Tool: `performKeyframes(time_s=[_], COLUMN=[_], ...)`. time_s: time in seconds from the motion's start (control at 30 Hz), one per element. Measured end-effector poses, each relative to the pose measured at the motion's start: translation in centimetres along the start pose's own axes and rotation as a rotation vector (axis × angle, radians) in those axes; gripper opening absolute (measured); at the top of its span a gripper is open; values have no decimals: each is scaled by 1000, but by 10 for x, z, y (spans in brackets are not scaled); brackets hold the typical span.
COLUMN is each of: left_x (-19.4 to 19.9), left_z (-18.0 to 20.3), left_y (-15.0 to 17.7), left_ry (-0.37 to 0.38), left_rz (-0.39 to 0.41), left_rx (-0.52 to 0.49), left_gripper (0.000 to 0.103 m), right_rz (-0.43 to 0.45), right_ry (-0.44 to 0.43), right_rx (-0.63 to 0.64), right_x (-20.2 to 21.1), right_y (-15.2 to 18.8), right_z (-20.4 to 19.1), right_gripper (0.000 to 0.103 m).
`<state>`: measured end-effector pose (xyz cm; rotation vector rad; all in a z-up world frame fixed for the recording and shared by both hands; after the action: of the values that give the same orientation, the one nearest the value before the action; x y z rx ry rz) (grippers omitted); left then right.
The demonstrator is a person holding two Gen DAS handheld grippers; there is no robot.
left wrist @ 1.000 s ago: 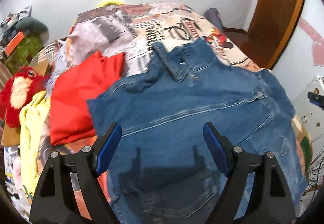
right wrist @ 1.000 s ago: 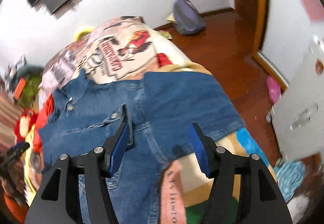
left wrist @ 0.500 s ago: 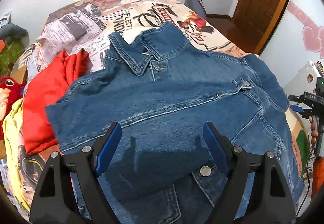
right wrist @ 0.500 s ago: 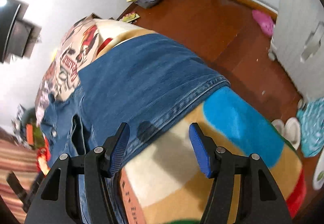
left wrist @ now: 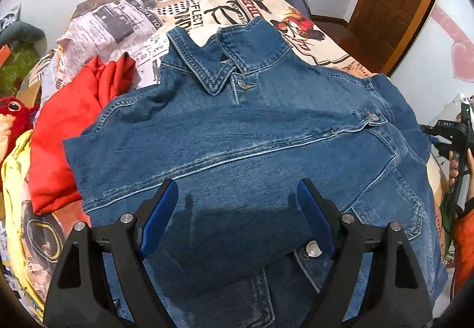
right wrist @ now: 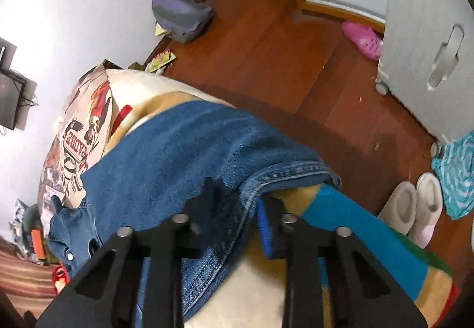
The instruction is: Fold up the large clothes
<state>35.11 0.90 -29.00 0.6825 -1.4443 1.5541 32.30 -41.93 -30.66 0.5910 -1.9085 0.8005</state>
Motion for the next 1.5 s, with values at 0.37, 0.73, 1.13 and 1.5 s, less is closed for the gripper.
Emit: performKeyframes(time_s=[0.37,0.73,1.13,1.5], left_x=[16,29,27,27], left_z=[-1,-2,-16,-6], left_y=[5,12,29,22], left_ry=[-5,-5,-14,16], left_rz=[27,43,20,37], left_rx=[-4,-12,6,16], left_gripper=[82,82,82,82], right_rz=[197,100,-222,-15], right_ry=[-165,-337,-220,-218], right_rx=[268,662,693,459], right_x=[100,115,49,95], right_y=[5,131,197,113], right_z=[-101,-213,-182,-135], right_gripper=[10,10,23,59])
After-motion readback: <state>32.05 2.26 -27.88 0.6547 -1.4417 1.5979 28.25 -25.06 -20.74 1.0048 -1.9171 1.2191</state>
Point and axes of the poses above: each gripper's, at about its wrist camera, not at the fingertips, and x roughly against the way its jaws point, z to its right, y to its underside, the point moved 9 cm from there along -x, roughly the way its jaws point, and after that the axes turned 8 degrees about y, right-handed, at the moved point
